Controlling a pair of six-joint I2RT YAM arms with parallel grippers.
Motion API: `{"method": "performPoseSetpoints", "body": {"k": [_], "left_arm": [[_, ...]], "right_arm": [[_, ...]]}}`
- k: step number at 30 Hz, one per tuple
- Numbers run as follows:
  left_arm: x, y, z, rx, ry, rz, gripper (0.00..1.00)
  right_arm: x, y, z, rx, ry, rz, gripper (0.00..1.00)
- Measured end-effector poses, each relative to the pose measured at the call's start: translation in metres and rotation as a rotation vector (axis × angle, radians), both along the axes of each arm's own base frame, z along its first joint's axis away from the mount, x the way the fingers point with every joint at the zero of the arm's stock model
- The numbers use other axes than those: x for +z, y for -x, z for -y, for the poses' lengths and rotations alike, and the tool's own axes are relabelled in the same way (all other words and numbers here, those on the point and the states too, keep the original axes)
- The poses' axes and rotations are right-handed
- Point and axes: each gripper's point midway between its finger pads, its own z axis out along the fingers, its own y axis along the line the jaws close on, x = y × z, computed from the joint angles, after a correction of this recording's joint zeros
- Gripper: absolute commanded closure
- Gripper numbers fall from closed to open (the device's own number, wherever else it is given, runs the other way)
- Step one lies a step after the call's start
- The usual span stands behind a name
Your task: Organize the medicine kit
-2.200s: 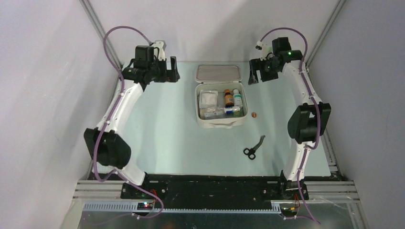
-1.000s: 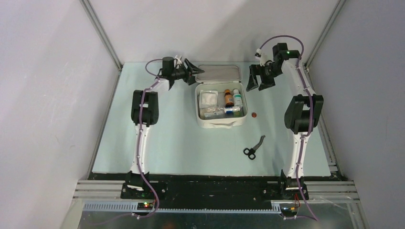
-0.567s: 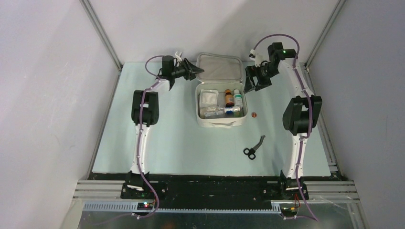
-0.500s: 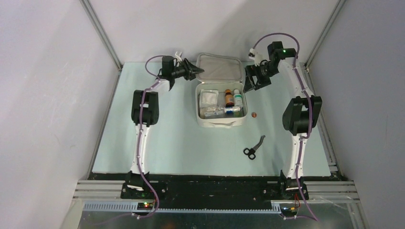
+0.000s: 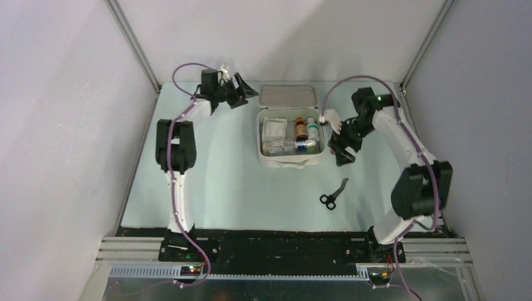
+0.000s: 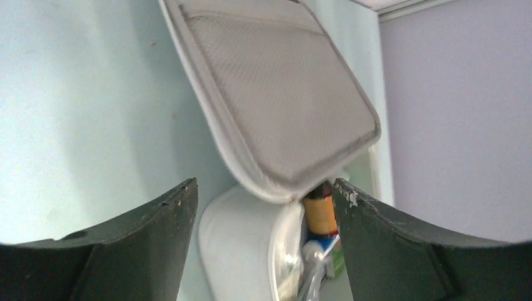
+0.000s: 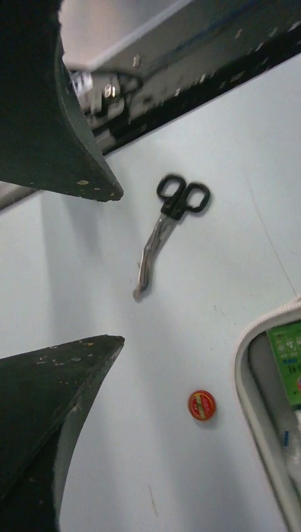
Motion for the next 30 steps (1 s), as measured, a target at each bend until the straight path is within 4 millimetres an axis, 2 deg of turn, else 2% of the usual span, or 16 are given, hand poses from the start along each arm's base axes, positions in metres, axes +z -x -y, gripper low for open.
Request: {"method": "performPoseSetpoints", "body": {"k": [1, 5, 8, 12, 15, 19, 23, 30], "left_arm": [[0.01, 0.002, -0.01, 0.018, -0.041, 0.032, 0.18], [0.053, 0.026, -0.045, 0.066, -0.194, 0.154, 0.18], [0.081, 0.058, -0.065, 0.064, -0.306, 0.256, 0.18], [0.104, 0.108, -0.071, 0.006, -0.419, 0.369, 0.18], [0.111, 0.138, -0.07, -0.035, -0.467, 0.407, 0.18], [0.109, 0.166, -0.072, -0.074, -0.51, 0.412, 0.18], [0.106, 0.179, -0.078, -0.087, -0.545, 0.4, 0.18], [0.108, 0.184, -0.083, -0.079, -0.573, 0.397, 0.18]], "right_arm": [[-0.004, 0.013, 0.005, 0.047, 0.022, 0.024, 0.17], [-0.027, 0.036, 0.023, 0.247, 0.077, 0.163, 0.26], [-0.045, 0.033, 0.03, 0.381, 0.107, 0.214, 0.37], [-0.068, 0.014, 0.037, 0.561, 0.148, 0.281, 0.39], [-0.086, 0.005, 0.041, 0.692, 0.177, 0.327, 0.39], [-0.105, 0.002, 0.045, 0.829, 0.197, 0.348, 0.42], [-0.115, -0.003, 0.048, 0.891, 0.209, 0.358, 0.44], [-0.123, 0.0, 0.052, 0.931, 0.213, 0.337, 0.47]]}}
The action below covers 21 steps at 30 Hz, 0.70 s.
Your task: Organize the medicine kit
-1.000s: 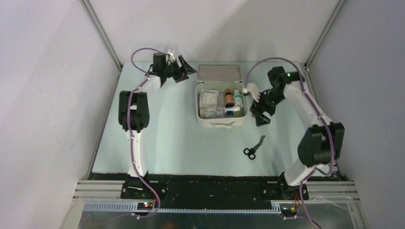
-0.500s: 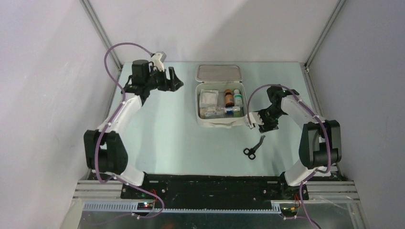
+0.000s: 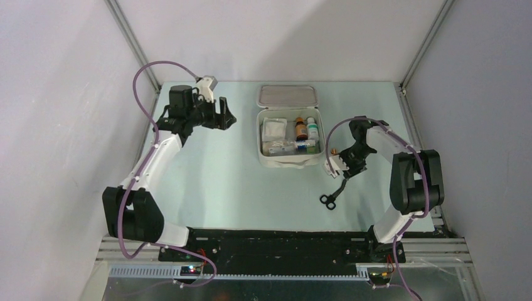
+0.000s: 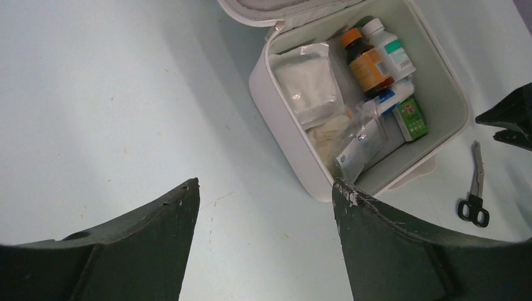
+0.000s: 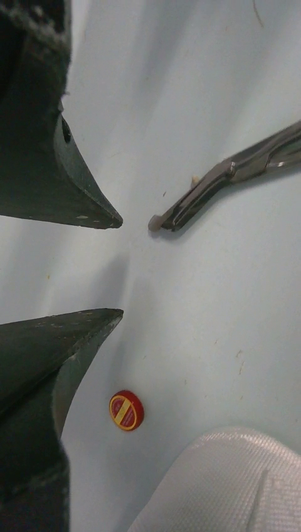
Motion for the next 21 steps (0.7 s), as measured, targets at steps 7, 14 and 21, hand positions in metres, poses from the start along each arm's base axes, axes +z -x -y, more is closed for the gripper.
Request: {"method": "performPoseSetpoints", "body": {"k": [7, 14, 21], "left_arm": [[-0.001, 0.0, -0.003, 0.007, -0.021, 0.003, 0.18], [0.001, -0.001, -0.004, 0.012, -0.024, 0.008, 0.18], [0.002, -0.002, -0.004, 0.012, -0.023, 0.012, 0.18]], "right_arm": [[-0.007, 0.03, 0.004, 0.008, 0.018, -0.107, 0.46], [-0.012, 0.031, -0.006, 0.049, 0.025, -0.103, 0.53], [-0.028, 0.031, -0.012, 0.093, 0.06, -0.116, 0.57]]}}
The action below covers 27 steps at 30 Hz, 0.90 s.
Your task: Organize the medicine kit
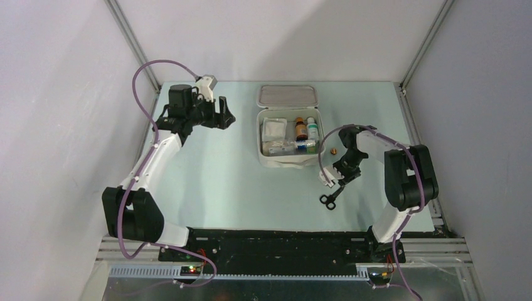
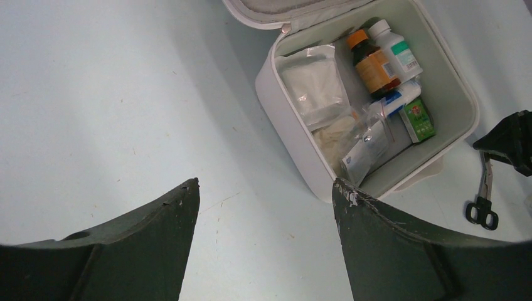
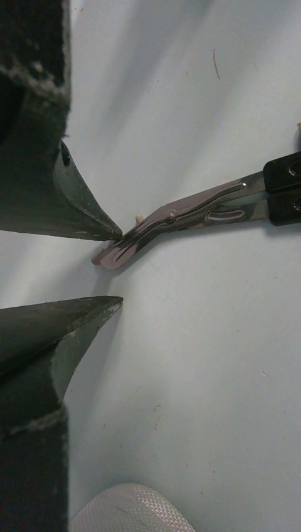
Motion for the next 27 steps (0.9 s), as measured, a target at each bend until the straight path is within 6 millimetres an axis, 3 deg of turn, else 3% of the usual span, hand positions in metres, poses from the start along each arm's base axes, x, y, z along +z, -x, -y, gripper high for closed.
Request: {"method": "performPoseSetpoints", "body": {"k": [8, 17, 22, 27], "left_arm": [[0.0, 0.0, 0.0, 0.0, 0.0, 0.0, 0.18], [0.0, 0.0, 0.0, 0.0, 0.0, 0.0, 0.18], [0.0, 0.0, 0.0, -0.001, 0.001, 0.0, 0.18], [0.0, 0.001, 0.001, -0.011, 0.0, 0.002, 0.18]], "right_arm": [[-0.002, 0.002, 0.005, 0.005, 0.015, 0.056, 0.59], [-0.002, 0.009, 0.01, 0.01, 0.028, 0.135, 0.86], [-0.001, 0.009, 0.006, 0.035, 0.06, 0.139, 0.97], [-0.001, 0.024, -0.011, -0.101, 0.06, -0.058, 1.0]]}}
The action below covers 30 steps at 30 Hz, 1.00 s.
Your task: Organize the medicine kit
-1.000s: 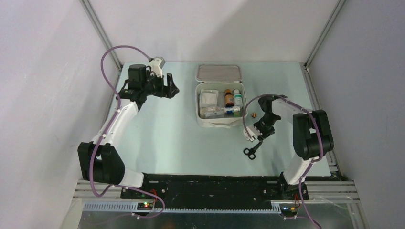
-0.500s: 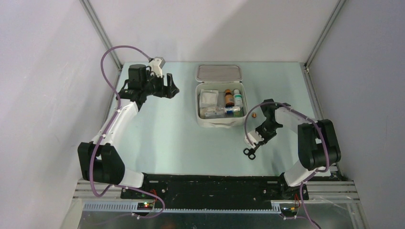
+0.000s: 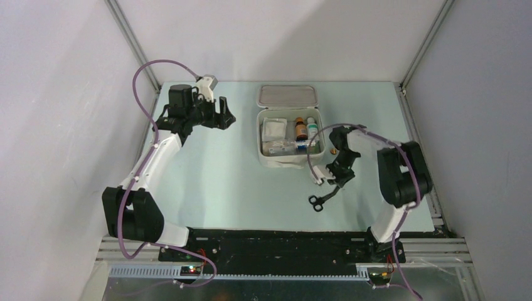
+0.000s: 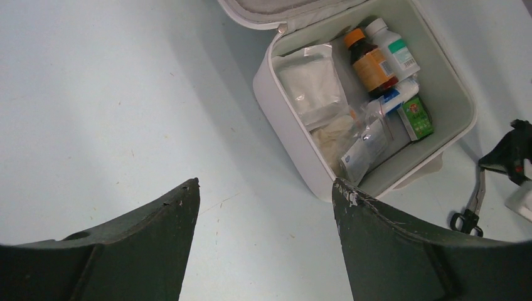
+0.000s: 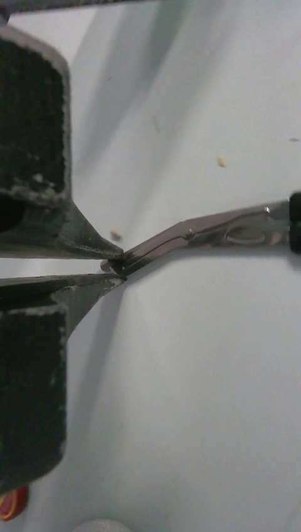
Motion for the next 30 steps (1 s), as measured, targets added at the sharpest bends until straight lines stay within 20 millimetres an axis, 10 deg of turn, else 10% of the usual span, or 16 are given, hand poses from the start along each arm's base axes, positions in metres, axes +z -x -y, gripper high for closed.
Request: {"method": "performPoseSetpoints", "body": {"k": [15, 30], "left_arm": [[-0.029, 0.035, 0.046, -0.215, -0.094, 0.009, 0.19], [-0.073, 0.111, 0.101, -0.635, -0.262, 0.09, 0.18]], "right_arm": [[0.027, 0.063, -0.034, -0.516, -0.021, -0.624, 1.0], [0.025, 0.047, -0.042, -0.659, -0.124, -0.542, 1.0]]}}
